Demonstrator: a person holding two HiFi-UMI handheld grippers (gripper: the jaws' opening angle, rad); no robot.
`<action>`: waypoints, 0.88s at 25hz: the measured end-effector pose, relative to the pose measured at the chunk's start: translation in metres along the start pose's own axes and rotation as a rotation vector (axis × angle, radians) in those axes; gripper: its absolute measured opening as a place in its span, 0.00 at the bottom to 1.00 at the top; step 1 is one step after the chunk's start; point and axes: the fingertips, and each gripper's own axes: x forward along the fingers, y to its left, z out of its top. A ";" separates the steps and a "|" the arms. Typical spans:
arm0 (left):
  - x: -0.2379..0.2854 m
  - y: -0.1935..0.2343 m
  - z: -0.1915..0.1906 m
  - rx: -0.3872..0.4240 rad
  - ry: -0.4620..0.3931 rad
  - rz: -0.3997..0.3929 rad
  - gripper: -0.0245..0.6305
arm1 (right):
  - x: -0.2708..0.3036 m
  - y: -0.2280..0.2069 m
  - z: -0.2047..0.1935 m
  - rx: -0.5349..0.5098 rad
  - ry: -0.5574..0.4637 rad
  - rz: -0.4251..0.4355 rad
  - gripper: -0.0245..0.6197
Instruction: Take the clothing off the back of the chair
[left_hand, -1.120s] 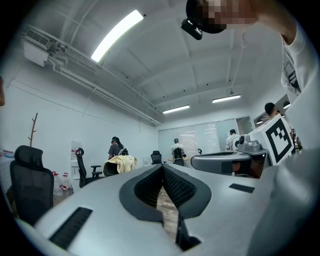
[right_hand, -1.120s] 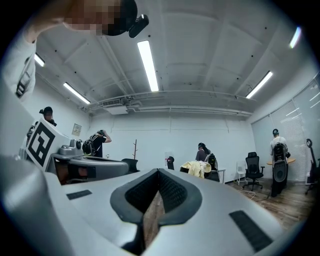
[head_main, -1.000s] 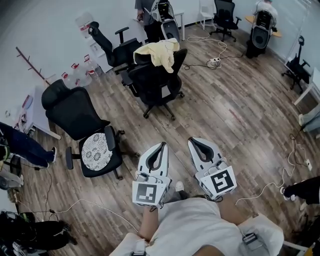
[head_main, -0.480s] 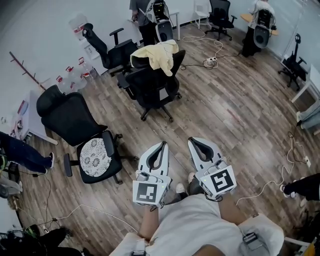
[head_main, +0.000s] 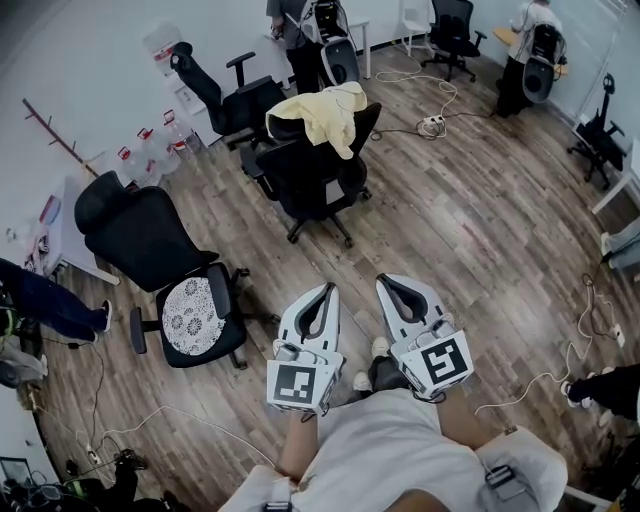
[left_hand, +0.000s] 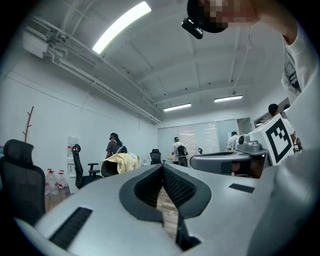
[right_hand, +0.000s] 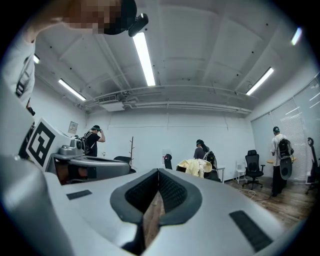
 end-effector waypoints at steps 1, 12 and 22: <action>0.004 0.001 0.000 0.001 -0.002 0.003 0.07 | 0.003 -0.004 0.000 0.002 -0.001 0.004 0.07; 0.065 0.023 0.000 0.013 0.004 0.050 0.07 | 0.050 -0.056 -0.005 0.016 -0.010 0.045 0.07; 0.118 0.039 -0.002 0.019 0.035 0.097 0.07 | 0.090 -0.099 -0.014 0.053 0.004 0.100 0.07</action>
